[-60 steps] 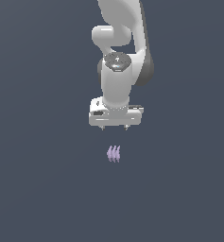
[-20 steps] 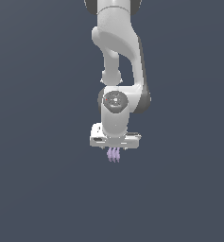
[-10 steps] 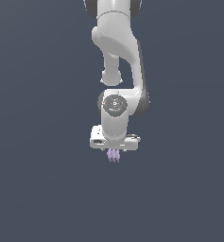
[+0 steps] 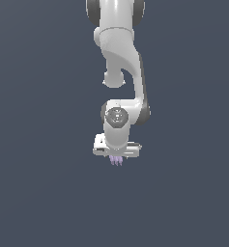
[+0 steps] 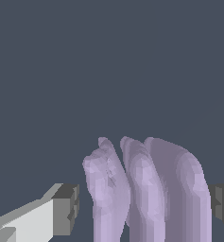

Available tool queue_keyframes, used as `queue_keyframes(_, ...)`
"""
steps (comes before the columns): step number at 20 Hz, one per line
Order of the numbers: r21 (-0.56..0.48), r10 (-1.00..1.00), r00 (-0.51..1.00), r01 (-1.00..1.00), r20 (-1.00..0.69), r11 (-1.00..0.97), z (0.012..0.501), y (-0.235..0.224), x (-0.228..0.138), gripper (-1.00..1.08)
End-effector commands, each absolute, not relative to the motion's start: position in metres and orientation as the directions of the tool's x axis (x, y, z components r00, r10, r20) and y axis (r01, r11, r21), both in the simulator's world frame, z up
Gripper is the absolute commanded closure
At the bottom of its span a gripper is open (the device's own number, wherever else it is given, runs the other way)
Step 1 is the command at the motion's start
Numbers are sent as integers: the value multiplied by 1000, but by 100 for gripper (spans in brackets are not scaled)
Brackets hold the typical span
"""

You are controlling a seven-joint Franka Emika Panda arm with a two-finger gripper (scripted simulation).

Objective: Pick up the object and move it to a goal position.

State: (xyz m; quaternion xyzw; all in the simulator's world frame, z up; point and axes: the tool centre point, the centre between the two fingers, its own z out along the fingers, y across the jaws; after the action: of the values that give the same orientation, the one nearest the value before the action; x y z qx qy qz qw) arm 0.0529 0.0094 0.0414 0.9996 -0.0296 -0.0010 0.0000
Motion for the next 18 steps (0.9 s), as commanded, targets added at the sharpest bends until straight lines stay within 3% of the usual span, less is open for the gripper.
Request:
queue_keyframes(1, 0, -59, 998, -59, 0, -998, 40, 9, 54, -92)
queue_keyframes(2, 0, -59, 998, -59, 0, -998, 40, 9, 54, -92)
queue_keyframes(3, 0, -59, 998, -59, 0, -998, 40, 9, 54, 108)
queue_keyframes(18, 0, -59, 998, -59, 0, -998, 46, 10, 53, 108)
